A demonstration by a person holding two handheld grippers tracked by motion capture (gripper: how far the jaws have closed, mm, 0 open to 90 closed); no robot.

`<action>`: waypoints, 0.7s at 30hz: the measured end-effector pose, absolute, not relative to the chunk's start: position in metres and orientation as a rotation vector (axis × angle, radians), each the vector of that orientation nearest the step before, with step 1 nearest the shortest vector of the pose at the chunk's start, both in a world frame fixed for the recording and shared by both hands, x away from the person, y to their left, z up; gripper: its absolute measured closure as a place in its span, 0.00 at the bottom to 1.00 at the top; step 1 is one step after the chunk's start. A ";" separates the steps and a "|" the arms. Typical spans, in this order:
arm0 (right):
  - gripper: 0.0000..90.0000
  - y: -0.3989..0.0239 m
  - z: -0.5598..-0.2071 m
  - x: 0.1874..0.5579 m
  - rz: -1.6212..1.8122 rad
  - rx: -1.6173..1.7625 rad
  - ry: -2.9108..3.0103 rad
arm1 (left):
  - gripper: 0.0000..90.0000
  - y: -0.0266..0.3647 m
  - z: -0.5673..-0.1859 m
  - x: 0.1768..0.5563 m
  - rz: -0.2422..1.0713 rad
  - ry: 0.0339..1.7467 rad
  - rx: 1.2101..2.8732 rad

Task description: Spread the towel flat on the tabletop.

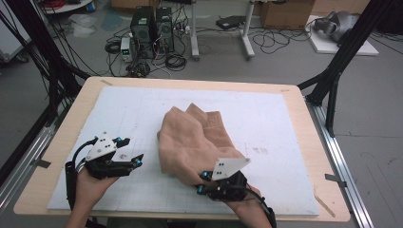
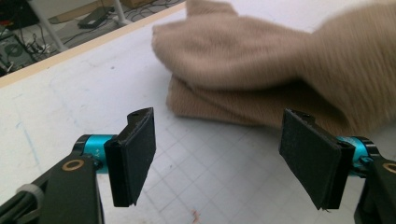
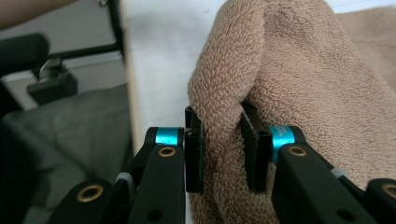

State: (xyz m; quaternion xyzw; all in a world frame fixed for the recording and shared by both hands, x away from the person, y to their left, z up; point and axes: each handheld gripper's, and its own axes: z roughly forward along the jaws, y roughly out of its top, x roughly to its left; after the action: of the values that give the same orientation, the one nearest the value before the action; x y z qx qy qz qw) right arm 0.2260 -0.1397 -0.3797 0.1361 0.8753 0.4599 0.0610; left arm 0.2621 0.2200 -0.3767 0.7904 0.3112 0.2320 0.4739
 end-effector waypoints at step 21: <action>0.46 -0.186 -0.397 0.298 1.279 0.804 2.503 | 0.36 0.171 -0.392 0.287 0.498 0.689 2.021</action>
State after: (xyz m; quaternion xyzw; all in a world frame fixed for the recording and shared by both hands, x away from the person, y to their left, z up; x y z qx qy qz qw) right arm 0.2978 -0.1857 -0.3975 0.2734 0.8510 0.4350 0.1085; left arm 0.2871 0.1710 -0.3925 0.8199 0.2796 0.2020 0.4569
